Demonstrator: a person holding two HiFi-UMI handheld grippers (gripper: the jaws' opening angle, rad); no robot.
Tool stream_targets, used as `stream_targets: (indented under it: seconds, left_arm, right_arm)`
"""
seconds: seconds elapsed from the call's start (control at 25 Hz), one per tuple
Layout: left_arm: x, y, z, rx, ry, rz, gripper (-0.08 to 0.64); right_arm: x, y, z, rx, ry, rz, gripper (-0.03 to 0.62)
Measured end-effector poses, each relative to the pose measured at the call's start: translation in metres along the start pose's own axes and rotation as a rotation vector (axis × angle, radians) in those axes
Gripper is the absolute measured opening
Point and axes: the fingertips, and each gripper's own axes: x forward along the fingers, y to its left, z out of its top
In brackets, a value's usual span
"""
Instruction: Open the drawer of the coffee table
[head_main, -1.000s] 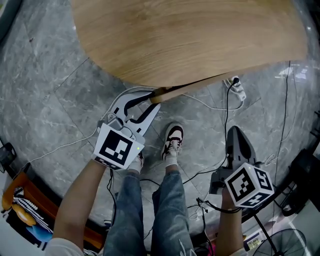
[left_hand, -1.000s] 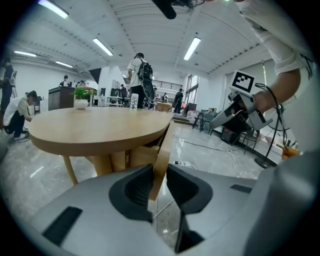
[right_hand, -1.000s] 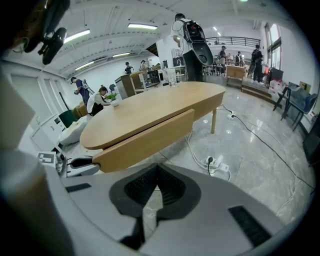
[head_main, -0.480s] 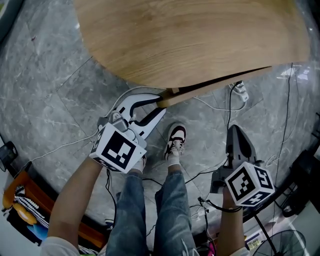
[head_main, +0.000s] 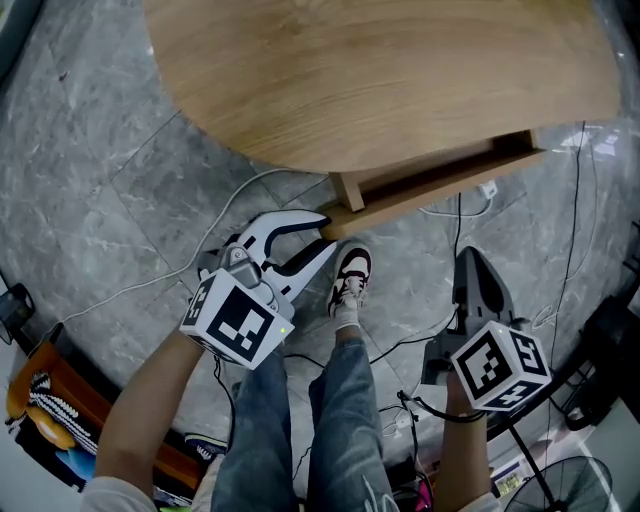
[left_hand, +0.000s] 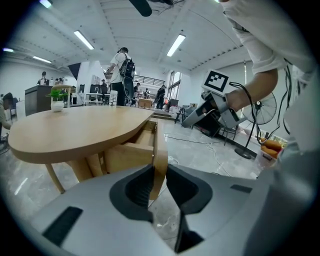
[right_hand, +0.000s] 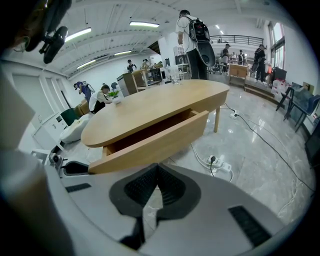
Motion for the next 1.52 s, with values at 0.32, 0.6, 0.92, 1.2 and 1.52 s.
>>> stream_targets:
  seconds: [0.32, 0.6, 0.92, 1.2, 1.52]
  left_arm:
    - [-0.002, -0.034, 0.001, 0.024, 0.017, -0.074, 0.074]
    - [0.0, -0.055, 0.0, 0.007, 0.027, -0.119, 0.078]
    - [-0.001, -0.075, 0.001, -0.006, 0.031, -0.161, 0.078]
    - [0.0, -0.084, 0.0, -0.016, 0.035, -0.17, 0.077]
    - [0.002, -0.086, -0.002, -0.019, 0.039, -0.175, 0.075]
  right_arm:
    - [-0.008, -0.001, -0.006, 0.016, -0.006, 0.002, 0.0]
    - [-0.009, -0.005, -0.005, 0.015, -0.006, -0.004, 0.0]
    - [-0.012, -0.006, -0.006, 0.026, -0.003, -0.006, 0.0]
    - [-0.014, -0.017, -0.007, 0.032, -0.004, -0.017, 0.0]
    - [-0.017, -0.029, -0.011, 0.047, -0.002, -0.042, 0.0]
